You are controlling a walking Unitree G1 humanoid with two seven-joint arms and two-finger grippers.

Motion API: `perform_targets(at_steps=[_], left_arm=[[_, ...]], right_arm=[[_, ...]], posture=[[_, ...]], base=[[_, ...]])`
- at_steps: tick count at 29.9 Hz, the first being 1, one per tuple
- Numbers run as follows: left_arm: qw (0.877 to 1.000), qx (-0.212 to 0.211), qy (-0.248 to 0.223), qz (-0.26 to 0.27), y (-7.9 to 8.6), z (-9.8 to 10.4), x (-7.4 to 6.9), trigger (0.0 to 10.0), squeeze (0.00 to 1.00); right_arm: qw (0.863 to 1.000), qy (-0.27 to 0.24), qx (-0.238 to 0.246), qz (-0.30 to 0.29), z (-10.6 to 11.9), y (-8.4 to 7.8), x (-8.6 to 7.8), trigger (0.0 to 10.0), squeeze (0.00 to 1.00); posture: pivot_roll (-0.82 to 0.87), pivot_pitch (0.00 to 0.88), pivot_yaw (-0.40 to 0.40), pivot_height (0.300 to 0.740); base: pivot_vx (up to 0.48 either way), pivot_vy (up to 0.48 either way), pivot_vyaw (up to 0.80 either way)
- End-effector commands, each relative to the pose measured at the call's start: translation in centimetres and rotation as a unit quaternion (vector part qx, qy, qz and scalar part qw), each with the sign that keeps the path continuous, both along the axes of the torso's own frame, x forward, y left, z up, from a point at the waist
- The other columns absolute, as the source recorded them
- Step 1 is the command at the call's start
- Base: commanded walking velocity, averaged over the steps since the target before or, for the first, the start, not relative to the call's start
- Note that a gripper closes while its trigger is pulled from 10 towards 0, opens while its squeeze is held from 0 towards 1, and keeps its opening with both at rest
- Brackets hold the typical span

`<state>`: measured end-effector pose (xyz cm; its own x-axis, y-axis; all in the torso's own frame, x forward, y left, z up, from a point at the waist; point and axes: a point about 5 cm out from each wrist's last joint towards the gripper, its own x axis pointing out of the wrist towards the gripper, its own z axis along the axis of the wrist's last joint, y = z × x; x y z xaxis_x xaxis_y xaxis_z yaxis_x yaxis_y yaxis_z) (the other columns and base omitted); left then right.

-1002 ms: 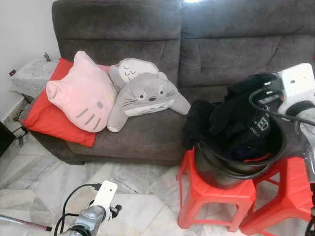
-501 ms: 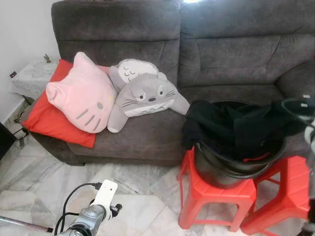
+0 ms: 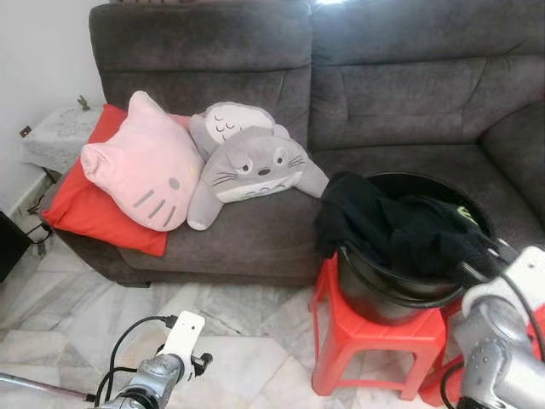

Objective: Hang hanger

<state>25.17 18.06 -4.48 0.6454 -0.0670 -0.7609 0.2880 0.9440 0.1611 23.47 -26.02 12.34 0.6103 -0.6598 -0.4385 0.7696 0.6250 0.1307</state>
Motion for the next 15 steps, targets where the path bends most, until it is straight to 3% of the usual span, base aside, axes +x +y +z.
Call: perform_targets(at_steps=[1, 3, 6, 8, 12, 15], left_arm=[[1.0, 0.007, 0.009, 0.0, 0.4, -0.2, -0.3, 10.0, 0.0], [1.0, 0.007, 0.009, 0.0, 0.4, -0.2, -0.3, 10.0, 0.0], [1.0, 0.008, 0.008, 0.0, 0.5, -0.2, -0.3, 10.0, 0.0], [1.0, 0.008, 0.008, 0.001, 0.5, -0.2, -0.3, 10.0, 0.0], [1.0, 0.009, 0.007, 0.001, 0.5, -0.2, -0.3, 10.0, 0.0], [1.0, 0.009, 0.007, 0.001, 0.4, -0.2, -0.3, 10.0, 0.0]], right_arm=[[0.999, -0.024, 0.026, 0.008, 0.1, 1.2, 0.2, 0.0, 0.0], [0.999, -0.039, 0.022, 0.005, 0.5, 1.2, 0.4, 0.0, 0.0], [0.993, -0.087, -0.052, 0.061, 3.0, 1.7, 1.9, 0.0, 0.0], [0.985, -0.109, -0.078, 0.106, 4.0, 2.4, 2.7, 0.0, 0.0], [0.94, -0.188, -0.177, 0.223, 8.1, 4.3, 4.6, 0.0, 0.0], [0.908, -0.23, -0.217, 0.276, 10.3, 5.2, 5.6, 0.0, 0.0]], posture=[[-0.23, 0.0, 0.076, 0.74], [-0.23, 0.0, 0.076, 0.74], [-0.23, 0.0, 0.076, 0.74], [-0.23, 0.0, 0.076, 0.74], [-0.23, 0.0, 0.076, 0.74], [-0.23, 0.0, 0.078, 0.74]], base=[[0.0, 0.0, 0.0], [0.0, 0.0, 0.0], [0.0, 0.0, 0.0], [0.0, 0.0, 0.0], [0.0, 0.0, 0.0], [0.0, 0.0, 0.0]])
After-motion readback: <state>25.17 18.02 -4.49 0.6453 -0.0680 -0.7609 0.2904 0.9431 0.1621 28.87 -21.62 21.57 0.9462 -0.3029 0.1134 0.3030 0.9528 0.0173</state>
